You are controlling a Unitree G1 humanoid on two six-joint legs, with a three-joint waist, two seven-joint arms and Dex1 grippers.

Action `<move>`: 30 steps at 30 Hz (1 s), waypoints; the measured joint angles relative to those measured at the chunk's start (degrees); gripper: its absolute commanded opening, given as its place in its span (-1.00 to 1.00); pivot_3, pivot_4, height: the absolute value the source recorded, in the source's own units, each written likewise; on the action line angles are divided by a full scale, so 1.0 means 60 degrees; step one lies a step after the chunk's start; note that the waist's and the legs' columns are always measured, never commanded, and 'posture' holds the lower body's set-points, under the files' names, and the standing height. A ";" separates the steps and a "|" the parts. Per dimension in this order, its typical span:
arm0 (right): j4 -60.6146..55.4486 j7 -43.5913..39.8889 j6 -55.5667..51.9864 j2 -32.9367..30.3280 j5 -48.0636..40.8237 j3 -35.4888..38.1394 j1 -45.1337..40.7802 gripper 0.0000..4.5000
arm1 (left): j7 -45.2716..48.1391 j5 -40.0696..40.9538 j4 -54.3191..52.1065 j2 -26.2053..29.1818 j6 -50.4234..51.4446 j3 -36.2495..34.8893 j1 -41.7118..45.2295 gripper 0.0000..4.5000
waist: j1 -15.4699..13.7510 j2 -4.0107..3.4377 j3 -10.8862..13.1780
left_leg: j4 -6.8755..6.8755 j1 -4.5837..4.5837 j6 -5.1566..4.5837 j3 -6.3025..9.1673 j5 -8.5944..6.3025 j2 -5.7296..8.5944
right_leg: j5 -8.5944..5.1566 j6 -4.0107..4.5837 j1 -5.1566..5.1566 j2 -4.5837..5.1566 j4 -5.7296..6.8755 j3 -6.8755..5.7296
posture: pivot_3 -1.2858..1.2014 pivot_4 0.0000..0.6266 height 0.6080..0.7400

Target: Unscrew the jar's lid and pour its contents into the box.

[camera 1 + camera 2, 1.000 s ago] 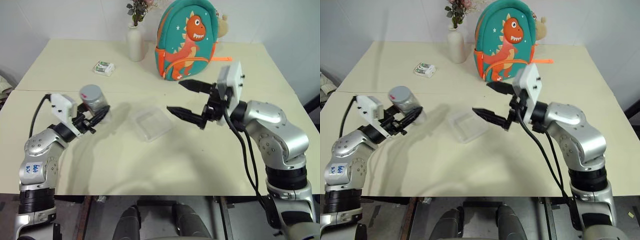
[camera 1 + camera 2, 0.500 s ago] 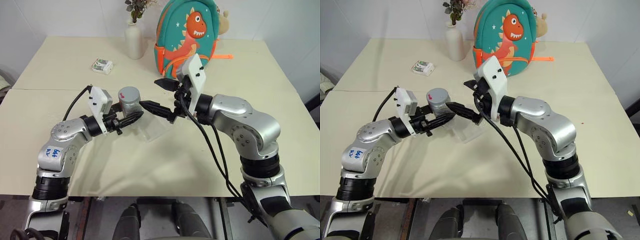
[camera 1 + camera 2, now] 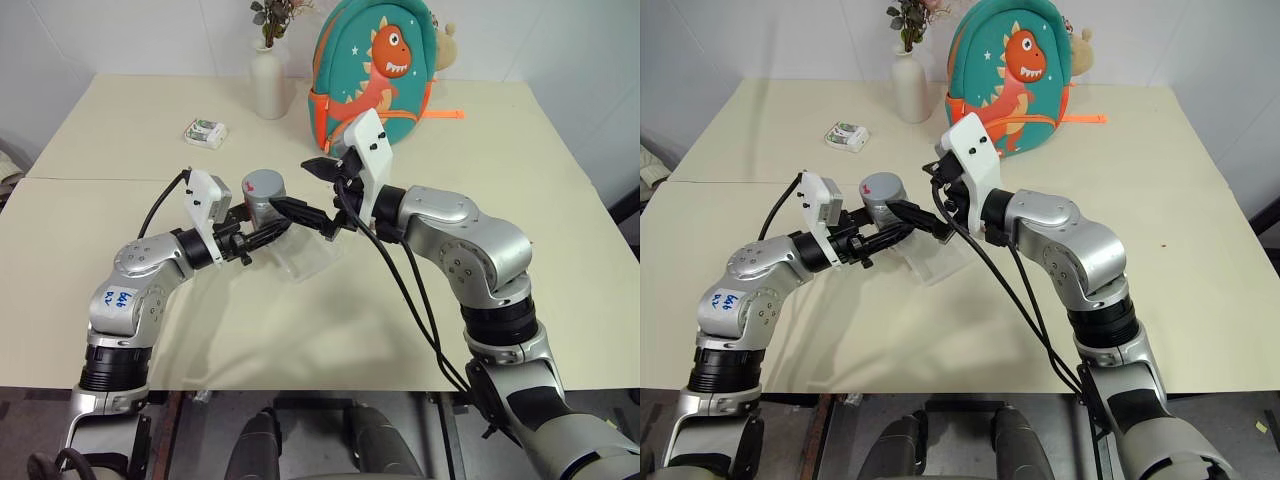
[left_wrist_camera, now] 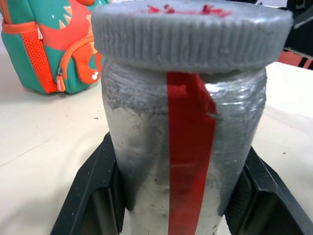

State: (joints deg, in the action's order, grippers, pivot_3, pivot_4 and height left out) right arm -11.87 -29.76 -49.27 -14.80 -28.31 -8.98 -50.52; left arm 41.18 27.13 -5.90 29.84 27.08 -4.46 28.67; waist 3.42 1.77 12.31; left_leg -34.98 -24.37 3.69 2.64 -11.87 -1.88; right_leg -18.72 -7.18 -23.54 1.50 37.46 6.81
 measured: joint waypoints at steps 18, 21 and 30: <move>-0.0160 -0.0518 -0.0319 0.0232 -0.0302 -0.0165 -0.0123 1.00 | 0.0386 -0.0132 -0.0010 -0.0369 -0.0149 0.0475 0.0089 -0.09 | -0.0001 0.0000 0.0000 | -0.0003 0.0000 0.0001 0.0003 0.0001 0.0001 | 0.0000 0.0000 0.0001 0.0000 0.0003 -0.0001 | 0.03 -0.52 1.00; -0.0046 -0.0529 -0.0299 0.0236 -0.0235 -0.0229 -0.0123 1.00 | 0.0386 -0.0136 -0.0010 -0.0385 -0.0153 0.0509 0.0099 -0.09 | -0.0001 0.0000 0.0000 | -0.0002 0.0000 0.0001 0.0003 0.0001 0.0001 | 0.0000 0.0000 0.0001 0.0000 0.0002 -0.0001 | 0.03 -0.52 1.00; 0.0172 -0.0531 -0.0119 0.0223 -0.0070 -0.0209 -0.0122 1.00 | 0.0395 -0.0143 -0.0009 -0.0398 -0.0177 0.0544 0.0220 -0.09 | 0.0000 0.0000 0.0000 | -0.0002 0.0000 0.0001 0.0003 0.0001 0.0001 | 0.0000 0.0000 0.0001 0.0000 0.0002 -0.0001 | 0.03 -0.52 1.00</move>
State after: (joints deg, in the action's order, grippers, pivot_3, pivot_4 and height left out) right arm -10.84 -32.95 -49.99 -13.46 -28.73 -10.23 -51.25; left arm 43.55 26.27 -5.96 27.46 26.02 -1.20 29.99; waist 3.42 1.77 12.31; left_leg -34.99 -24.37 3.70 2.65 -11.87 -1.87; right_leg -18.72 -7.18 -23.53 1.50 37.47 6.81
